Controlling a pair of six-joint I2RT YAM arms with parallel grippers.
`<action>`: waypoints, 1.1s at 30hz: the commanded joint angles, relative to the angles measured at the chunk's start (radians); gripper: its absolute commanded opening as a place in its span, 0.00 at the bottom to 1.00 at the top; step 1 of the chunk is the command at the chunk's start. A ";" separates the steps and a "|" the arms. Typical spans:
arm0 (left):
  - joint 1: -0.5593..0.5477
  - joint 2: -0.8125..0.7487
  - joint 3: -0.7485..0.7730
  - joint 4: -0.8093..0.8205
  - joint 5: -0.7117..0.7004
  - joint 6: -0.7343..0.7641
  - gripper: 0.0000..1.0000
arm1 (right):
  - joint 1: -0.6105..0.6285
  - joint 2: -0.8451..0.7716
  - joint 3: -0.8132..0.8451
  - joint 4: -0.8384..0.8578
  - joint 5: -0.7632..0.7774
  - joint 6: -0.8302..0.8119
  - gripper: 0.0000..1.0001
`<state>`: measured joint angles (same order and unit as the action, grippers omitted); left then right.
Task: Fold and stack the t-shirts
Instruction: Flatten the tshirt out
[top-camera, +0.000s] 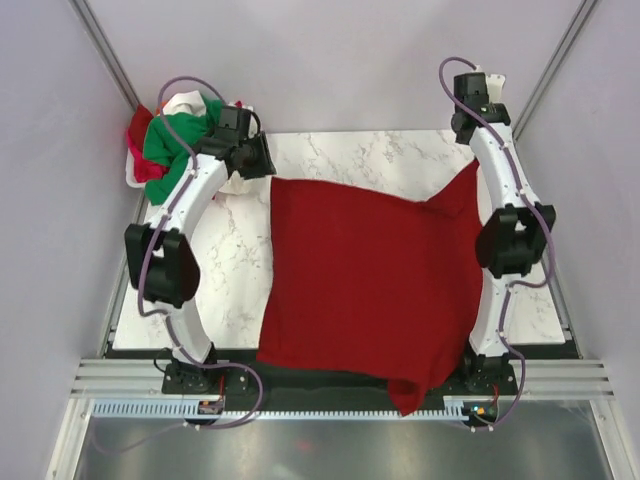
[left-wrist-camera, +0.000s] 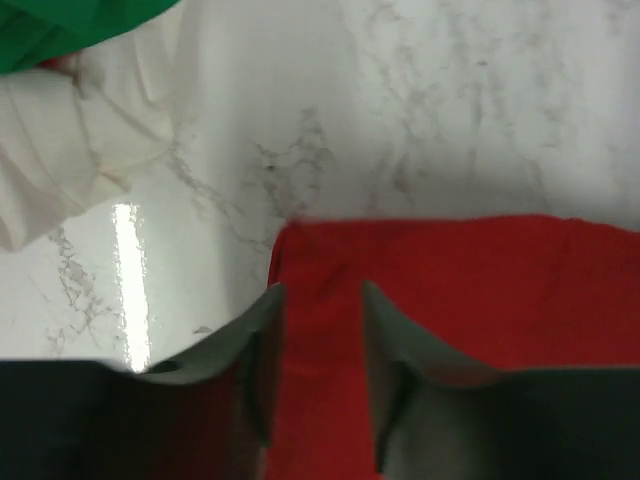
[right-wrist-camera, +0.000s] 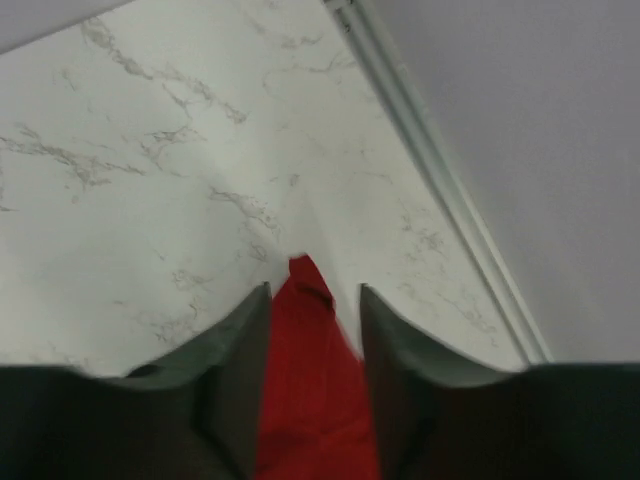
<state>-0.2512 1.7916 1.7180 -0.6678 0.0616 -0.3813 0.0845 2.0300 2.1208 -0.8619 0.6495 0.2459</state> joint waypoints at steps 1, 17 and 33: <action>0.033 0.017 0.160 -0.081 0.027 -0.059 0.55 | -0.034 0.119 0.273 -0.127 -0.203 0.013 0.61; -0.092 -0.637 -0.693 0.169 0.001 -0.101 0.69 | -0.080 -0.272 -0.594 0.305 -0.503 0.168 0.87; -0.092 -0.965 -0.882 0.068 -0.025 0.035 0.68 | -0.198 -0.140 -0.789 0.531 -0.741 0.302 0.61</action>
<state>-0.3462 0.7925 0.8471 -0.5903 0.0620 -0.4015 -0.1158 1.8805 1.3445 -0.4164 -0.0566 0.5152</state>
